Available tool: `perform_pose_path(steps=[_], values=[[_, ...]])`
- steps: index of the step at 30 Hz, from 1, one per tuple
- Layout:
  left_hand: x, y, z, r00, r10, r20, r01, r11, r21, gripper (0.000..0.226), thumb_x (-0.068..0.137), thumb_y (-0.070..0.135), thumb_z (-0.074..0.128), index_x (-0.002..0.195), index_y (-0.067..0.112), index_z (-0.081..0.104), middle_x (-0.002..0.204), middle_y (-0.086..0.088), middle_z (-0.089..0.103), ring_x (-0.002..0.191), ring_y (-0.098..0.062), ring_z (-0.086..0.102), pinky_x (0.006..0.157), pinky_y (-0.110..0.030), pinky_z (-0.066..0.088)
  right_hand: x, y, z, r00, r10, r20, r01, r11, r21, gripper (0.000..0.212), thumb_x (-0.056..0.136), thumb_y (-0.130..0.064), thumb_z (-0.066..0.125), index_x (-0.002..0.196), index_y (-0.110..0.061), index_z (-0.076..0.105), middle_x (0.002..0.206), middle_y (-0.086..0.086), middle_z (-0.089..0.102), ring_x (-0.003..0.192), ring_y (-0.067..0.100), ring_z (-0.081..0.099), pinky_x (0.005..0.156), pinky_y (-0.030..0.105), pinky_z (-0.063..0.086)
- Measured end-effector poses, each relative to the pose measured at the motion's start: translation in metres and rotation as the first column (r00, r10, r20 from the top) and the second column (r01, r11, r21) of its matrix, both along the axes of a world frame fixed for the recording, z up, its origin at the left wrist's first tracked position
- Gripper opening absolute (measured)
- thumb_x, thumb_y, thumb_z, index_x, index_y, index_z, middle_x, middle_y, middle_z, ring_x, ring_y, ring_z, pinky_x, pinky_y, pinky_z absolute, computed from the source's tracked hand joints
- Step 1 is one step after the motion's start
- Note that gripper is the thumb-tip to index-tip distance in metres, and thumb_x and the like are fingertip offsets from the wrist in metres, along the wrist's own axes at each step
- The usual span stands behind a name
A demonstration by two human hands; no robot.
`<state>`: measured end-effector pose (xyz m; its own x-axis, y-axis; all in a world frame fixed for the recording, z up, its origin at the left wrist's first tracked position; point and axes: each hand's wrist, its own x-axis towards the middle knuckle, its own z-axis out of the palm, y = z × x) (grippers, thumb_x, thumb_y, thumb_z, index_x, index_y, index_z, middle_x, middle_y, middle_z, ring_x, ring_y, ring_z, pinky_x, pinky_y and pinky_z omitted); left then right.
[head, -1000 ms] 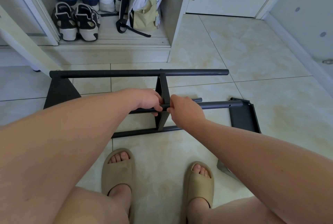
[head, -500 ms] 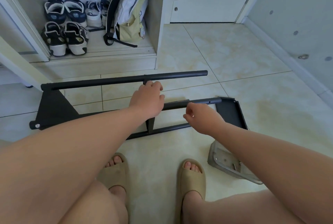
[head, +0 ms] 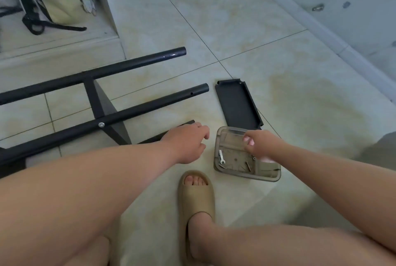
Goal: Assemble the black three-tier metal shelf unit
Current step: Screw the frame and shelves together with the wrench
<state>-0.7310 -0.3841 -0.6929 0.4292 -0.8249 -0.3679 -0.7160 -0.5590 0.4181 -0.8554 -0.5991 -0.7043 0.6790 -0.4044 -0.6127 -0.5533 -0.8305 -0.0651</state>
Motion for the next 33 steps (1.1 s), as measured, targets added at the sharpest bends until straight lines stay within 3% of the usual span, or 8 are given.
perform_pose_path(steps=[4, 11, 13, 17, 22, 25, 29, 33], values=[[-0.022, -0.03, -0.054, 0.91, 0.233, -0.344, -0.204, 0.972, 0.118, 0.043, 0.098, 0.036, 0.053, 0.137, 0.021, 0.042, 0.126, -0.002, 0.059, 0.113, -0.023, 0.056, 0.098, -0.04, 0.047, 0.0, -0.02, -0.056, 0.999, -0.012, -0.041, 0.014, 0.999, 0.045, 0.032, 0.1, -0.022, 0.046, 0.13, -0.024, 0.058, 0.125, -0.001, 0.064, 0.114, 0.024, 0.059, 0.09, 0.035, 0.049], [-0.035, -0.058, -0.117, 0.757, 0.383, -0.53, -0.328, 0.923, 0.2, 0.036, 0.1, 0.029, 0.053, 0.132, 0.016, 0.043, 0.105, -0.008, 0.062, 0.104, -0.031, 0.062, 0.079, -0.033, 0.045, -0.014, -0.035, -0.138, 0.989, -0.007, -0.145, 0.013, 0.999, 0.038, 0.041, 0.091, -0.009, 0.049, 0.129, -0.023, 0.059, 0.118, 0.006, 0.067, 0.102, 0.031, 0.065, 0.088, 0.041, 0.056], [-0.038, -0.061, -0.129, 0.717, 0.412, -0.563, -0.364, 0.909, 0.202, 0.021, 0.099, 0.027, 0.053, 0.117, 0.018, 0.046, 0.108, -0.009, 0.064, 0.101, -0.032, 0.066, 0.089, -0.041, 0.053, -0.017, -0.039, -0.15, 0.989, 0.004, -0.149, 0.005, 0.998, 0.058, 0.033, 0.091, -0.012, 0.052, 0.121, -0.022, 0.063, 0.115, 0.006, 0.068, 0.101, 0.031, 0.064, 0.088, 0.04, 0.055], [-0.039, -0.061, -0.135, 0.661, 0.435, -0.611, -0.405, 0.893, 0.196, 0.014, 0.1, 0.025, 0.053, 0.107, 0.013, 0.048, 0.1, -0.011, 0.068, 0.087, -0.031, 0.071, 0.084, -0.047, 0.057, -0.02, -0.033, -0.168, 0.98, 0.108, -0.17, -0.084, 0.986, 0.144, 0.031, 0.092, -0.021, 0.06, 0.123, -0.021, 0.064, 0.118, 0.004, 0.07, 0.108, 0.028, 0.064, 0.093, 0.04, 0.053], [-0.038, -0.06, -0.132, 0.635, 0.43, -0.641, -0.416, 0.89, 0.186, 0.011, 0.102, 0.024, 0.051, 0.106, 0.014, 0.049, 0.098, -0.008, 0.067, 0.081, -0.022, 0.072, 0.05, -0.025, 0.045, -0.019, -0.028, -0.175, 0.97, 0.163, -0.18, -0.137, 0.979, 0.15, 0.033, 0.092, -0.019, 0.061, 0.125, -0.019, 0.063, 0.122, 0.006, 0.069, 0.112, 0.029, 0.063, 0.092, 0.037, 0.052], [-0.038, -0.06, -0.131, 0.612, 0.44, -0.658, -0.431, 0.882, 0.189, 0.01, 0.103, 0.024, 0.051, 0.102, 0.015, 0.048, 0.1, -0.007, 0.065, 0.076, -0.018, 0.069, 0.043, -0.015, 0.041, -0.026, -0.042, -0.168, 0.981, 0.131, -0.144, -0.123, 0.991, 0.06, 0.038, 0.092, -0.011, 0.055, 0.13, -0.018, 0.058, 0.124, 0.008, 0.066, 0.109, 0.032, 0.064, 0.091, 0.042, 0.054], [-0.038, -0.061, -0.132, 0.631, 0.419, -0.653, -0.406, 0.895, 0.182, 0.01, 0.102, 0.024, 0.052, 0.098, 0.016, 0.047, 0.097, -0.006, 0.066, 0.072, -0.017, 0.069, 0.051, -0.02, 0.044, -0.043, -0.049, -0.162, 0.993, 0.088, -0.083, -0.097, 0.989, -0.115, 0.033, 0.095, -0.003, 0.053, 0.126, -0.012, 0.052, 0.119, 0.011, 0.055, 0.096, 0.035, 0.063, 0.079, 0.045, 0.056], [-0.038, -0.062, -0.133, 0.63, 0.404, -0.663, -0.398, 0.901, 0.172, 0.01, 0.102, 0.024, 0.051, 0.096, 0.017, 0.046, 0.094, -0.008, 0.067, 0.077, -0.023, 0.071, 0.063, -0.029, 0.05, -0.046, -0.045, -0.168, 0.992, 0.057, -0.112, -0.071, 0.989, -0.128, 0.031, 0.095, 0.001, 0.053, 0.124, -0.01, 0.054, 0.115, 0.012, 0.055, 0.097, 0.034, 0.063, 0.079, 0.044, 0.056]])
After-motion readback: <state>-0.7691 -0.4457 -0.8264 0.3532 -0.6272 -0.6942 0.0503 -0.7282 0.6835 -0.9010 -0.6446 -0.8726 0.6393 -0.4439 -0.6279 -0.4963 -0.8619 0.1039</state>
